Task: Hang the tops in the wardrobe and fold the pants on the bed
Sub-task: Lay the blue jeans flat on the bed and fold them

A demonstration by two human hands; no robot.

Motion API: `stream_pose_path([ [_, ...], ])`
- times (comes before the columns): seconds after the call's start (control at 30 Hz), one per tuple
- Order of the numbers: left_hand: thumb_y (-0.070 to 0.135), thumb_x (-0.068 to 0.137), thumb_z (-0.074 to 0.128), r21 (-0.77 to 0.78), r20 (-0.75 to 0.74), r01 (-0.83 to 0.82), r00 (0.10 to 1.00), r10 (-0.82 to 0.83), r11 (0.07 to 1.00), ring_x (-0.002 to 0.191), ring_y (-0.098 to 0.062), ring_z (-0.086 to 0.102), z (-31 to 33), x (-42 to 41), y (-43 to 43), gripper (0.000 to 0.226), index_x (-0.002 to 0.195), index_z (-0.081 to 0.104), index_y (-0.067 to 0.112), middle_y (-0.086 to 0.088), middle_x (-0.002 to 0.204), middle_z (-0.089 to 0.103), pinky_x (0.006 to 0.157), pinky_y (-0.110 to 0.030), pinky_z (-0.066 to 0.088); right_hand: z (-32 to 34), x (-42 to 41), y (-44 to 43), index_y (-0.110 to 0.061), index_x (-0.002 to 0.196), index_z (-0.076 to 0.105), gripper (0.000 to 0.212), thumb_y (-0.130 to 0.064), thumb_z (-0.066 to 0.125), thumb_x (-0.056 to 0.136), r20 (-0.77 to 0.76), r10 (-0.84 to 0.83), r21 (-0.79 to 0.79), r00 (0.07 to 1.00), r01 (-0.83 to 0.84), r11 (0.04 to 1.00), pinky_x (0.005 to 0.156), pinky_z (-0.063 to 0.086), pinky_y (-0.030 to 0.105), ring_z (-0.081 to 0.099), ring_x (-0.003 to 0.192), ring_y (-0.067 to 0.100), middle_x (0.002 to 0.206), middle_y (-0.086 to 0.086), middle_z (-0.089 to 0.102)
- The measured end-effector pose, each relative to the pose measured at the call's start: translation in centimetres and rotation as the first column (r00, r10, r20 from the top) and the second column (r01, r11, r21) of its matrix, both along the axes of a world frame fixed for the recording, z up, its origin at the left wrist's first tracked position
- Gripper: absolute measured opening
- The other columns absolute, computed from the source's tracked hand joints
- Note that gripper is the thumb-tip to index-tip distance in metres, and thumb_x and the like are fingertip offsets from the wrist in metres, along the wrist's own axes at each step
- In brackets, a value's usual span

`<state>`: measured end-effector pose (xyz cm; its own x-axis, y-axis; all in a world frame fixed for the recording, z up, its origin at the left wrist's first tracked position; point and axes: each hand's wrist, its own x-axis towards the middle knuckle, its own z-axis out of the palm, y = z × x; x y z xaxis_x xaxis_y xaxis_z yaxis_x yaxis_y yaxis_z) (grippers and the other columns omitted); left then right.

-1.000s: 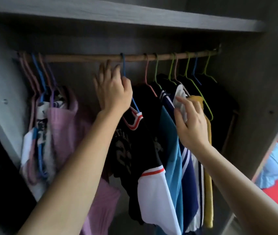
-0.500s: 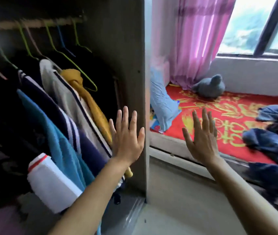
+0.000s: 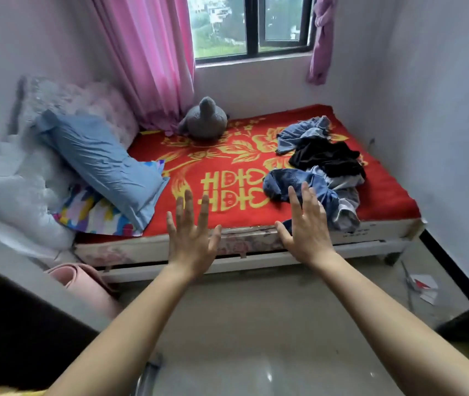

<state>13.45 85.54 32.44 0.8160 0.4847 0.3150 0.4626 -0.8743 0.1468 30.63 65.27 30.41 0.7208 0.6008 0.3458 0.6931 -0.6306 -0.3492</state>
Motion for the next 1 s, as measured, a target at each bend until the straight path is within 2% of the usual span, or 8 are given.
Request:
stream_pose_path([
  [0.1,0.051,0.098,0.043,-0.028,-0.081,0.027,0.996,-0.029,0.999,0.148,-0.026,-0.025,-2.8,5.4,0.4,0.083,0.157,-0.011,0.027,-0.007,0.160,-0.031,0.118,-0.057,-0.008,-2.5,4.8,-1.2,-0.014,0.160,0.005,0.092,-0.040,0.062,0.093,-0.056,-0.073,-0.072,0.996,0.069,0.995,0.122,0.010,0.053,0.000,0.154,0.038,0.166,0.019,-0.005],
  [0.2,0.055,0.098,0.038,-0.093,-0.138,0.034,0.989,-0.046,0.995,0.147,-0.025,-0.028,-5.8,10.9,1.1,0.082,0.156,-0.014,0.028,-0.006,0.159,-0.033,0.119,-0.059,-0.007,-5.3,9.0,-1.4,-0.016,0.160,0.001,0.094,-0.037,0.062,0.093,-0.141,-0.156,-0.113,0.978,0.141,0.984,0.122,0.008,0.050,-0.003,0.153,0.037,0.166,0.019,-0.010],
  [0.33,0.056,0.099,0.035,-0.136,-0.174,0.110,0.976,-0.132,0.985,0.146,-0.025,-0.032,-9.0,19.8,2.9,0.084,0.154,-0.021,0.029,-0.004,0.156,-0.039,0.118,-0.057,-0.011,-8.1,15.9,-0.5,-0.018,0.160,-0.004,0.096,-0.034,0.062,0.092,-0.172,-0.214,-0.188,0.962,0.181,0.965,0.124,0.007,0.050,-0.007,0.154,0.035,0.165,0.018,-0.013],
  [0.53,0.056,0.099,0.032,-0.244,-0.234,0.177,0.943,-0.235,0.953,0.147,-0.026,-0.030,-10.6,35.0,7.2,0.078,0.155,-0.016,0.030,-0.006,0.158,-0.035,0.121,-0.055,-0.004,-8.6,29.0,2.3,-0.017,0.160,-0.003,0.092,-0.035,0.059,0.093,-0.202,-0.373,-0.290,0.906,0.309,0.906,0.124,0.009,0.048,-0.004,0.153,0.036,0.165,0.020,-0.010],
  [0.63,0.056,0.100,0.032,-0.290,-0.271,0.211,0.917,-0.292,0.934,0.149,-0.027,-0.023,-10.4,42.1,9.7,0.076,0.157,-0.012,0.030,-0.008,0.161,-0.026,0.122,-0.053,-0.001,-8.4,34.8,3.6,-0.018,0.160,-0.001,0.090,-0.035,0.058,0.093,-0.231,-0.424,-0.323,0.875,0.342,0.882,0.124,0.010,0.047,-0.003,0.153,0.035,0.165,0.020,-0.010],
  [0.8,0.056,0.100,0.032,-0.401,-0.338,0.125,0.901,-0.274,0.908,0.151,-0.029,-0.012,-11.8,51.2,11.8,0.075,0.158,-0.005,0.025,-0.011,0.164,-0.015,0.122,-0.050,0.005,-9.8,42.5,4.1,-0.017,0.160,0.004,0.087,-0.036,0.057,0.093,-0.285,-0.473,-0.367,0.834,0.360,0.857,0.124,0.011,0.046,-0.001,0.153,0.034,0.165,0.019,-0.008],
  [1.0,0.056,0.100,0.035,-0.493,-0.443,-0.068,0.878,-0.183,0.868,0.152,-0.030,-0.008,-17.0,59.6,12.9,0.076,0.158,-0.004,0.027,-0.013,0.164,-0.012,0.121,-0.049,0.004,-15.0,53.4,5.4,-0.017,0.159,0.003,0.086,-0.034,0.056,0.094,-0.380,-0.428,-0.421,0.820,0.259,0.869,0.124,0.011,0.048,-0.002,0.153,0.034,0.165,0.019,-0.006],
])
